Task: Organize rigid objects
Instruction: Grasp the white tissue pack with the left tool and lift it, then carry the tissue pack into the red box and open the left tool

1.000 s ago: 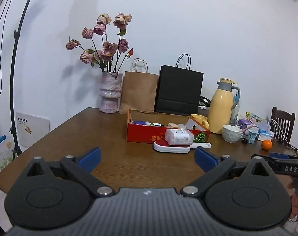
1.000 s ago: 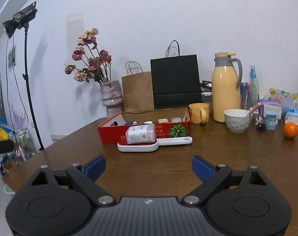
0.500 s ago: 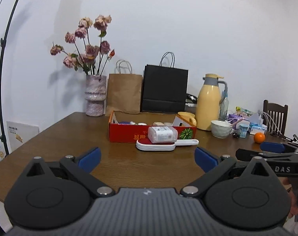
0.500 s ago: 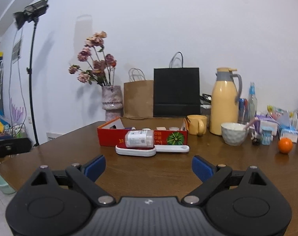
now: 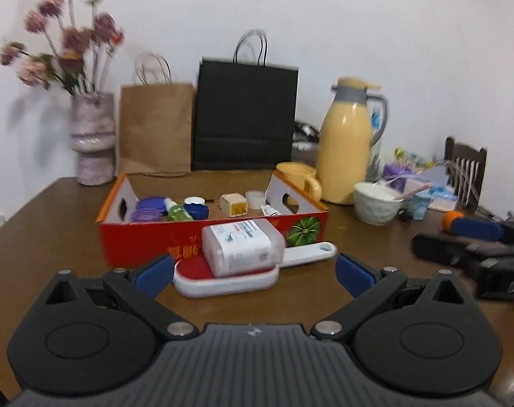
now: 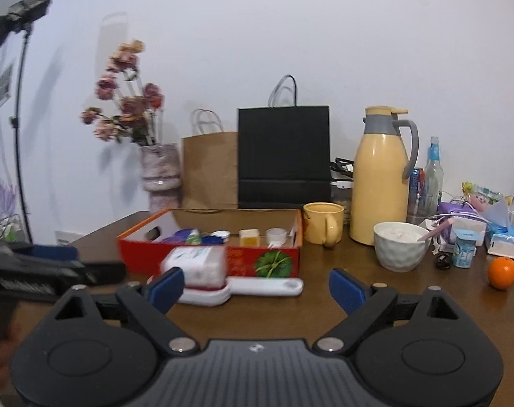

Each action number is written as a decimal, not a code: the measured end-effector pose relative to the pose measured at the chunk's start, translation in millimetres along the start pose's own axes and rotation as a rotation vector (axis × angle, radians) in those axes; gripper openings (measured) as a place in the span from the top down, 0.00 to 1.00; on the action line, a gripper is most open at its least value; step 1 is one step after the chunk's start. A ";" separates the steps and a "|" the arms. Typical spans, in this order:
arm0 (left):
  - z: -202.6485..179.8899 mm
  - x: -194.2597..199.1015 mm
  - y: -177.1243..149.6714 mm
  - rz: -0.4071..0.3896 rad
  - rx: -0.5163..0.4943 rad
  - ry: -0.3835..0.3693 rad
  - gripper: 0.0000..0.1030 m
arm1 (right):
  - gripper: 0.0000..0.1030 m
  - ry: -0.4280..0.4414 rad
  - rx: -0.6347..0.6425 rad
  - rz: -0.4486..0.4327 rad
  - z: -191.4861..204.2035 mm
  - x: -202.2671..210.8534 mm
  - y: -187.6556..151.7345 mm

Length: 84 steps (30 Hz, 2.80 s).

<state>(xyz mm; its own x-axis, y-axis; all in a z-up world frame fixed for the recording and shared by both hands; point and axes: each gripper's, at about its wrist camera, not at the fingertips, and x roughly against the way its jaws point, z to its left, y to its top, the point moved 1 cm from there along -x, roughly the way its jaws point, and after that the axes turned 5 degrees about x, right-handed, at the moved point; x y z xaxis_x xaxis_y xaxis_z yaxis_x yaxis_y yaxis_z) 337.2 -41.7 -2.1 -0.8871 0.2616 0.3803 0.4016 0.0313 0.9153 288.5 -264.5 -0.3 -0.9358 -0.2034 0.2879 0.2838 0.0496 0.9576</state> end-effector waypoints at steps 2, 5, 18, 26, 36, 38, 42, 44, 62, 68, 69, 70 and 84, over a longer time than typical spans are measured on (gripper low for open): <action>8.4 -24.6 9.2 0.025 0.020 0.020 0.00 | 0.23 0.049 -0.045 0.024 -11.2 -27.4 9.2; 31.1 -53.9 21.2 0.068 0.120 -0.002 0.20 | 0.37 0.143 -0.128 0.076 -22.5 -73.7 16.6; 71.7 -115.2 13.1 0.166 0.340 -0.154 0.52 | 0.70 0.392 -0.480 0.274 -22.4 -210.6 -12.5; 55.4 -48.4 17.5 0.079 0.319 -0.127 0.58 | 0.73 0.377 -0.316 0.203 7.1 -148.3 15.4; 27.7 102.9 -36.6 -0.002 0.344 -0.153 0.60 | 0.74 0.383 -0.312 0.092 41.1 15.2 -15.3; 23.3 122.8 -46.6 -0.007 0.331 -0.141 0.60 | 0.74 0.368 -0.304 0.089 50.6 38.0 -23.9; 20.7 149.3 -58.5 -0.008 0.345 -0.136 0.60 | 0.74 0.374 -0.288 0.096 61.2 65.8 -32.7; 20.1 158.0 -60.2 -0.014 0.349 -0.143 0.60 | 0.74 0.380 -0.281 0.090 62.6 76.6 -32.5; 31.9 55.3 75.1 -0.088 0.302 -0.208 0.66 | 0.76 0.357 -0.406 -0.020 6.3 -31.9 67.1; 73.8 -17.8 130.8 -0.007 0.374 -0.216 0.66 | 0.76 0.395 -0.436 0.033 2.7 -126.7 117.0; 83.1 -30.0 135.9 0.002 0.383 -0.202 0.66 | 0.76 0.411 -0.453 0.056 4.0 -145.3 120.2; 90.8 -38.9 138.8 0.002 0.387 -0.179 0.66 | 0.76 0.432 -0.470 0.082 6.3 -162.6 121.0; 153.5 -172.8 91.6 0.202 0.441 0.149 0.65 | 0.76 0.419 -0.591 0.431 61.1 -326.4 40.7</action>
<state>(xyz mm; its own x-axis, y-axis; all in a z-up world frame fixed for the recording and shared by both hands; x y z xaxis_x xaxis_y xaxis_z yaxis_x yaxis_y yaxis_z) 562.2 64.0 -4.4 -0.7919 0.1646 0.5881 0.5975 0.4076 0.6905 592.7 -136.3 -54.6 -0.5983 -0.6359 0.4875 0.7705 -0.2898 0.5677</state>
